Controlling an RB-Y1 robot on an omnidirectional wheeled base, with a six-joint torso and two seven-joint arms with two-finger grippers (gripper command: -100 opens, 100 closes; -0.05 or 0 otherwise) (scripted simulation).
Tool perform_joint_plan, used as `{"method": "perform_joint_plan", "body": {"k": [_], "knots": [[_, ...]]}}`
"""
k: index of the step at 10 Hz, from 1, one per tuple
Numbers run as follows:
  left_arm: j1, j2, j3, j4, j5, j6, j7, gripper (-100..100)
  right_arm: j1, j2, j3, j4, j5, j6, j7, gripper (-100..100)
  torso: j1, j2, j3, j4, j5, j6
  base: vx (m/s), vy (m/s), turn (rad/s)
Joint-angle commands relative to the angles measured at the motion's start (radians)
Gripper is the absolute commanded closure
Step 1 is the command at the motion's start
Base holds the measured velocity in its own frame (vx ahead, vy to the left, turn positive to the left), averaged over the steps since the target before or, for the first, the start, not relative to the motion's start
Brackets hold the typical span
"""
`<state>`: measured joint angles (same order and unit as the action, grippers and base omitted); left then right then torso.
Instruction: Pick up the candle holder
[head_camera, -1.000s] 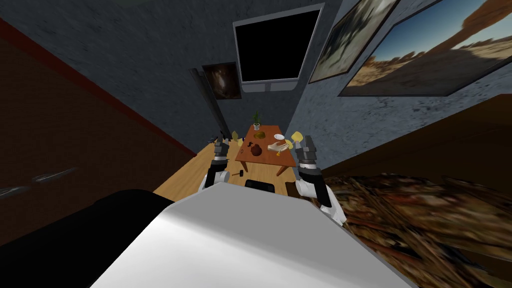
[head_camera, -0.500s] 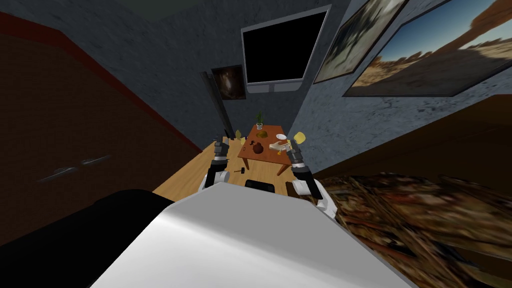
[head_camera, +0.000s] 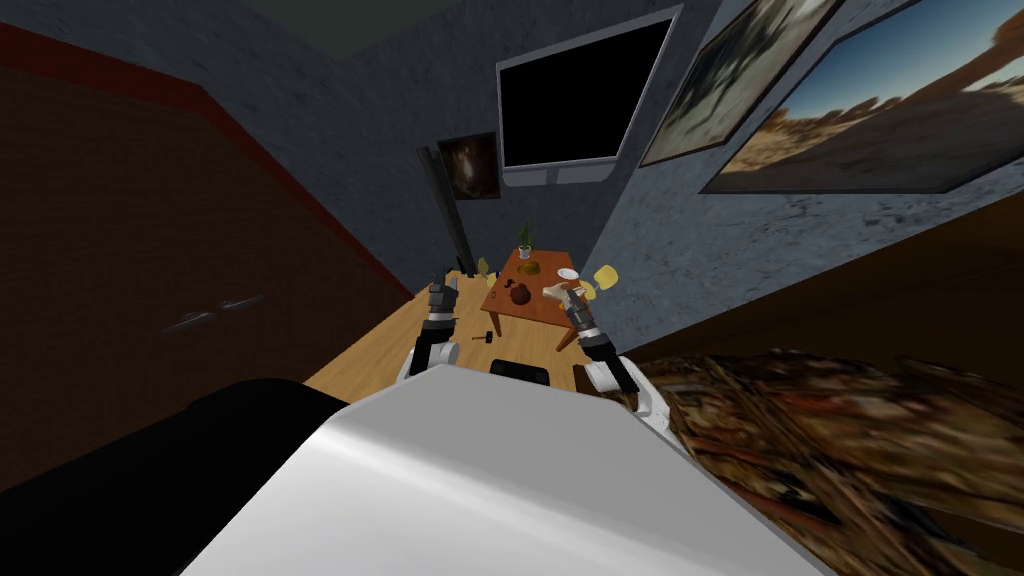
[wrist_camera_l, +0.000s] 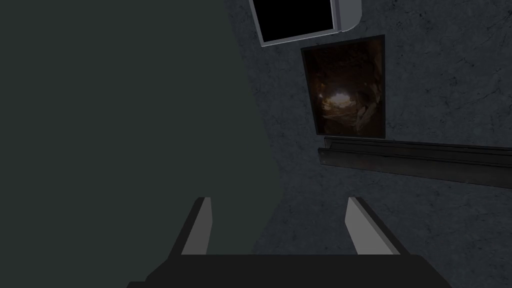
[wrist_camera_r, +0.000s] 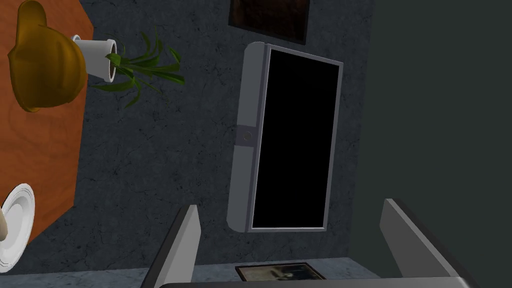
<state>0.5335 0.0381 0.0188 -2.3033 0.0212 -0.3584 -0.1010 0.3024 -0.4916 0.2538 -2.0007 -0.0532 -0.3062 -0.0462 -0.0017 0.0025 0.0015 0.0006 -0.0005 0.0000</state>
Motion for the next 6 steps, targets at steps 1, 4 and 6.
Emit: {"method": "perform_joint_plan", "body": {"k": [1,4,6], "knots": [[0.0,0.0,0.0,0.0,0.0,0.0,0.0,0,-0.011,-0.022,0.012,0.028,-0.004,0.006,-0.006,-100,0.0,0.0,0.0,0.0,0.0,0.0,-0.027,-0.007,0.083],[0.0,0.0,0.0,0.0,0.0,0.0,0.0,0,-0.041,-0.097,0.073,0.121,-0.007,0.022,-0.02,-100,0.001,-0.001,-0.001,0.0,0.0,0.0,-0.034,0.0,0.172],[0.0,0.0,0.0,0.0,0.0,0.0,0.0,0,-0.07,-0.173,0.135,0.194,-0.008,0.036,-0.034,-100,0.001,-0.001,-0.001,0.0,0.0,0.0,-0.028,0.007,0.2]]}}
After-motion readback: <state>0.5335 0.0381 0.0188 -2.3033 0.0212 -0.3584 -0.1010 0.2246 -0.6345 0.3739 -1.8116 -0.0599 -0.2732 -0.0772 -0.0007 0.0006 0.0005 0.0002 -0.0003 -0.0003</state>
